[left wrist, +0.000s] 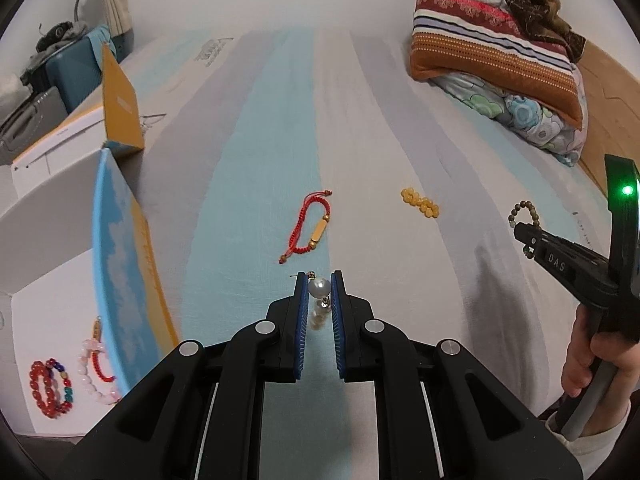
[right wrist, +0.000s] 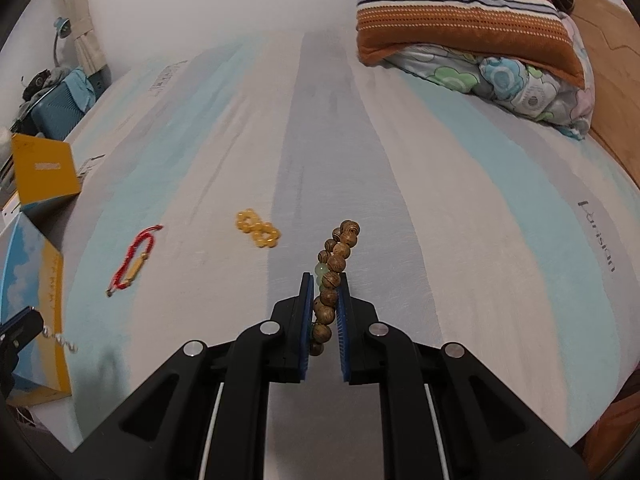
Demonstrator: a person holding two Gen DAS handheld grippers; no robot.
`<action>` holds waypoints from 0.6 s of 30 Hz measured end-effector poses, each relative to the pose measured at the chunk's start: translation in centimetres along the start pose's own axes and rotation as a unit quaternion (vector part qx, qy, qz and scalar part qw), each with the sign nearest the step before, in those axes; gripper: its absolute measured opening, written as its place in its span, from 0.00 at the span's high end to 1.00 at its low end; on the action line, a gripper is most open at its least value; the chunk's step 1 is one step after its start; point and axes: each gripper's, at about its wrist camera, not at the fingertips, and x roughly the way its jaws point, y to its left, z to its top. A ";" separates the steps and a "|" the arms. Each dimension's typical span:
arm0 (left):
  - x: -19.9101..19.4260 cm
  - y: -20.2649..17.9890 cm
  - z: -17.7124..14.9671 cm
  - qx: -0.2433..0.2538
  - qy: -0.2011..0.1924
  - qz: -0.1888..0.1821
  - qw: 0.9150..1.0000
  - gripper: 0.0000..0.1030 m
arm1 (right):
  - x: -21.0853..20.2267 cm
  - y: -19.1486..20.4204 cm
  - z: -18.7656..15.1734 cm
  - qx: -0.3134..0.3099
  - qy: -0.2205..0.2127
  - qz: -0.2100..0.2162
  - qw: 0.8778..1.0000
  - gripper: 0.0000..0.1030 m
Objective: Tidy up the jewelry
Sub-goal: 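Carry the pearl strand and wooden bracelet in both tools over the white box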
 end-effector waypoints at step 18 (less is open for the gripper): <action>-7.9 4.5 0.4 -0.017 -0.051 0.019 0.998 0.90 | -6.9 7.6 0.6 -0.036 -0.045 0.025 0.998 0.90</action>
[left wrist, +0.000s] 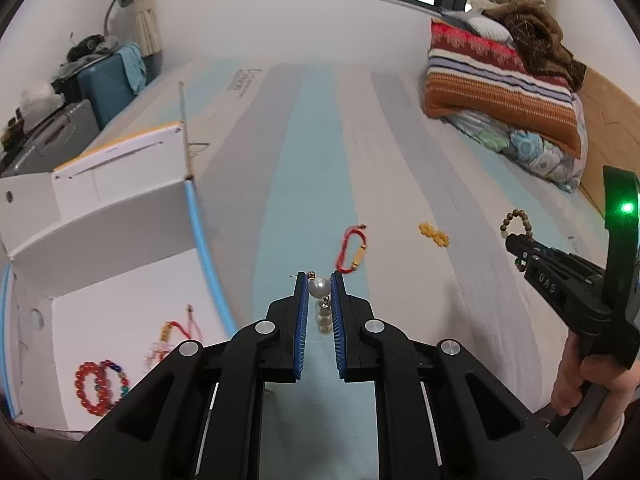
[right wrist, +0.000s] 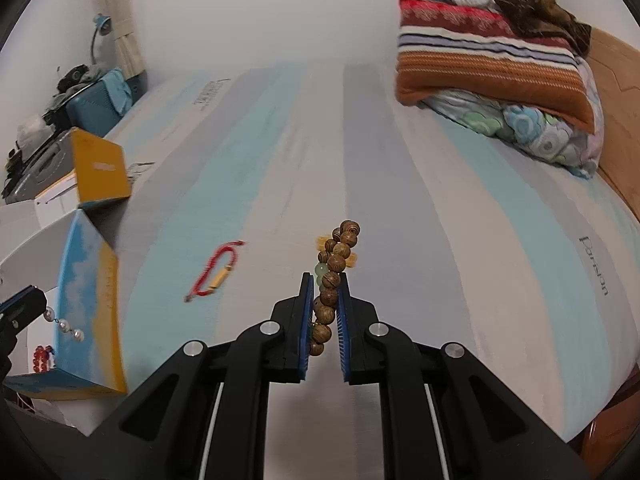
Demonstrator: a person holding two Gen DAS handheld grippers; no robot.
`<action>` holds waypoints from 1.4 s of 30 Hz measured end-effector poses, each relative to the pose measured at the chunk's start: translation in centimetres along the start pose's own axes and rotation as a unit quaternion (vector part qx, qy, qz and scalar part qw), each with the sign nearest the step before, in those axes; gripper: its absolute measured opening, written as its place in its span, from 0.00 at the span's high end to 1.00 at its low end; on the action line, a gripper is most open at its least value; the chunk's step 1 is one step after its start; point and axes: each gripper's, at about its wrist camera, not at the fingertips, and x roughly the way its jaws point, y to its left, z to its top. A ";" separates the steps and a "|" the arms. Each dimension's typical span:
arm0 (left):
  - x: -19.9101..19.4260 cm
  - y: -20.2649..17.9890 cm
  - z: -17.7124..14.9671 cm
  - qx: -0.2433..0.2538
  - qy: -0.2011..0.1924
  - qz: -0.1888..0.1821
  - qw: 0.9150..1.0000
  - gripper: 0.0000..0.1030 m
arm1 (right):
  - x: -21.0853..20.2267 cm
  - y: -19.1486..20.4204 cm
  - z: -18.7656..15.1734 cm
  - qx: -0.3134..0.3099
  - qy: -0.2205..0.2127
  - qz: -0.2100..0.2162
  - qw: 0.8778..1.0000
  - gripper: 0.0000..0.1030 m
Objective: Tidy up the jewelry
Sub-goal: 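Carry the pearl strand and wooden bracelet in both tools over the white box, then open the left tool dropping the pearls while the right tool releases the wooden bracelet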
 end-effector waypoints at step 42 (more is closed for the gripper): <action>-3.2 23.5 -6.8 -0.145 0.033 0.114 0.982 0.89 | -1.8 31.5 -3.8 -0.198 0.032 0.135 0.970 0.90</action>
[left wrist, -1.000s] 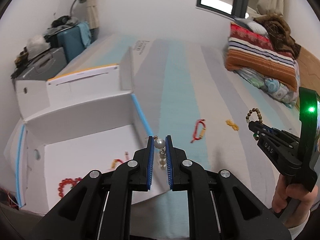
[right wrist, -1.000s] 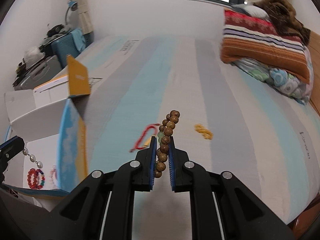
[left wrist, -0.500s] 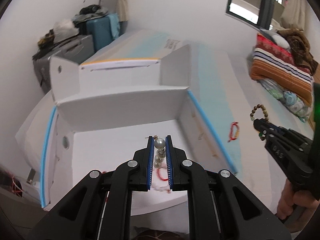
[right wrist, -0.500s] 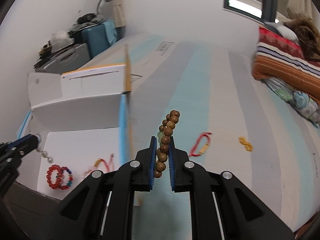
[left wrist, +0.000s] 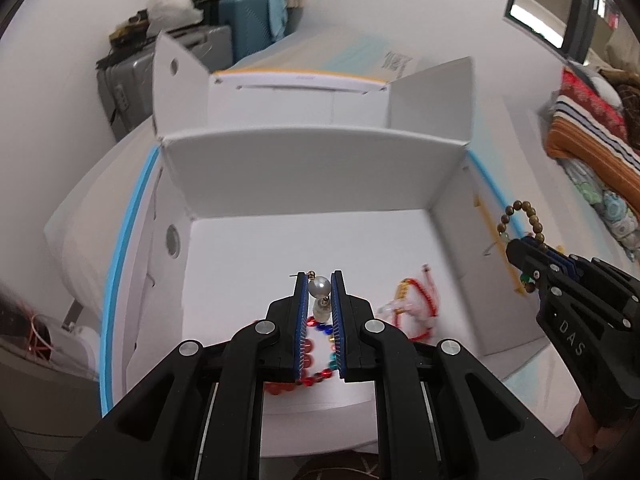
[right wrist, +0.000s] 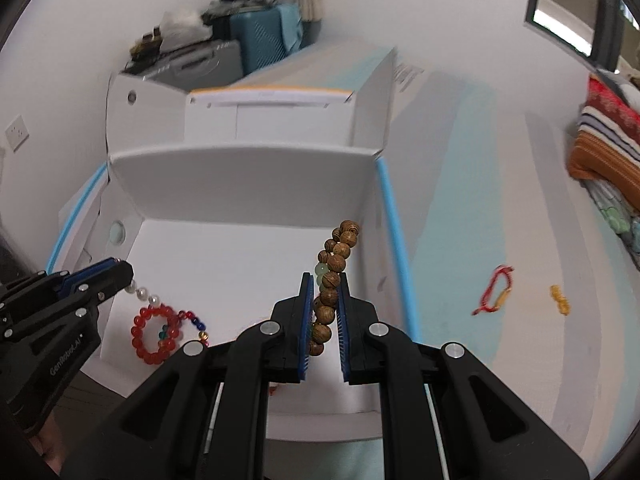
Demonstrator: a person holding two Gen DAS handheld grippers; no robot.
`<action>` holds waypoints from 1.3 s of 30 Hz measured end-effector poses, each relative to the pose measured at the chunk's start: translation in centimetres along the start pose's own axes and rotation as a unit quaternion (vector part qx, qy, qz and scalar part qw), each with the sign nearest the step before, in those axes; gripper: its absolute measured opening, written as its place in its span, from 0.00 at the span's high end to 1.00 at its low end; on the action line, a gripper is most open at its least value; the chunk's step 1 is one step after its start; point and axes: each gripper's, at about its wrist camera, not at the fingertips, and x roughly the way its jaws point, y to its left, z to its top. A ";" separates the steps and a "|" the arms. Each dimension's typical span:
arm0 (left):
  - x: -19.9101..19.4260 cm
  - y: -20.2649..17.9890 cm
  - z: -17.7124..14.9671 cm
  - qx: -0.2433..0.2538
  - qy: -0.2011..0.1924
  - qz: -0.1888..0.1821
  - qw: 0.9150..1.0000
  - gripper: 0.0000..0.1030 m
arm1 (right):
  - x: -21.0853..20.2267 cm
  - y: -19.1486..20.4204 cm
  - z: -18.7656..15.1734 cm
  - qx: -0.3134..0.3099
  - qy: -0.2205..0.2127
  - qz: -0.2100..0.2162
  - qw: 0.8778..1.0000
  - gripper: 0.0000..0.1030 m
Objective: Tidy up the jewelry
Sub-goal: 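Open the left tool dropping the pearls while the right tool releases the wooden bracelet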
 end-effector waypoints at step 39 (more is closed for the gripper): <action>0.9 2.1 -0.8 -0.027 0.008 0.015 0.999 0.22 | 1.2 0.7 -1.0 0.008 0.018 0.003 1.000 0.32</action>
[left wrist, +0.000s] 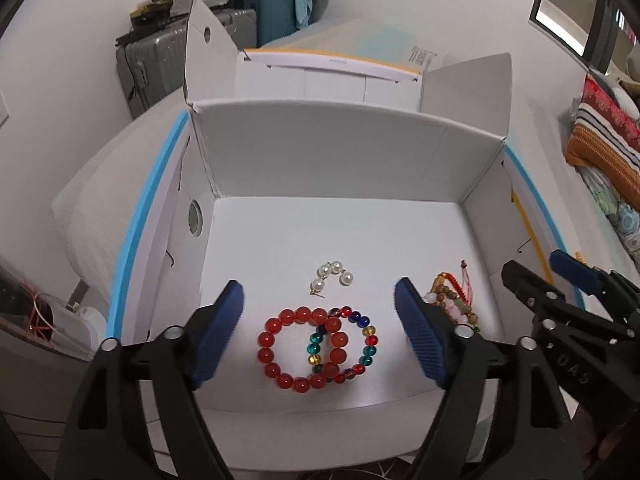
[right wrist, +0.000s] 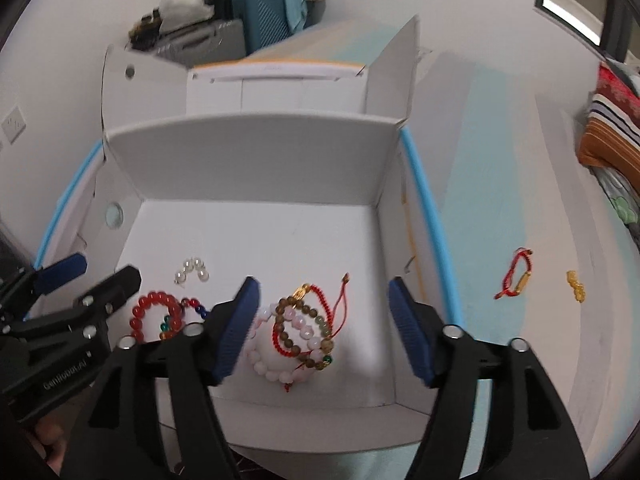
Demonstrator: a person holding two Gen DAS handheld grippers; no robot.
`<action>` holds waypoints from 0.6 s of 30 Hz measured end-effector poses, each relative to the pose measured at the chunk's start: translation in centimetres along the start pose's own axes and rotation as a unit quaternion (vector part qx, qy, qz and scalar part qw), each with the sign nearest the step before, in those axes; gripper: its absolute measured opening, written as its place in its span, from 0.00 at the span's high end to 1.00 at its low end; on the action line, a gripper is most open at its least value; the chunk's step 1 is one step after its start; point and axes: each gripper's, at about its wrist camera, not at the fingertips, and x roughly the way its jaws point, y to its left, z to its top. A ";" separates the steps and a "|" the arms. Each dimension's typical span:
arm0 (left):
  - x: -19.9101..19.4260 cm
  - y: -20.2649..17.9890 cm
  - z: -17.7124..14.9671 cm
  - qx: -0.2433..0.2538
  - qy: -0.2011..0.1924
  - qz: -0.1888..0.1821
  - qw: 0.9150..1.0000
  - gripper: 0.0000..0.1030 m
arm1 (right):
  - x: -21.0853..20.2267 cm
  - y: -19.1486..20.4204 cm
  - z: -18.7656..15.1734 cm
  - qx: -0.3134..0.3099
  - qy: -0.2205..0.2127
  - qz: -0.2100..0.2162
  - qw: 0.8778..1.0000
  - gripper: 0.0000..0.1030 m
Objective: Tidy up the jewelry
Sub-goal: 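Open the left tool dropping the pearls while the right tool releases the wooden bracelet, then move both open tools back over the red cord and yellow bead bracelets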
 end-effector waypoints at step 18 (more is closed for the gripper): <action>-4.2 -5.8 -0.2 0.033 -0.053 -0.004 0.998 0.06 | -5.4 -6.3 -1.1 0.052 -0.080 -0.030 0.995 0.07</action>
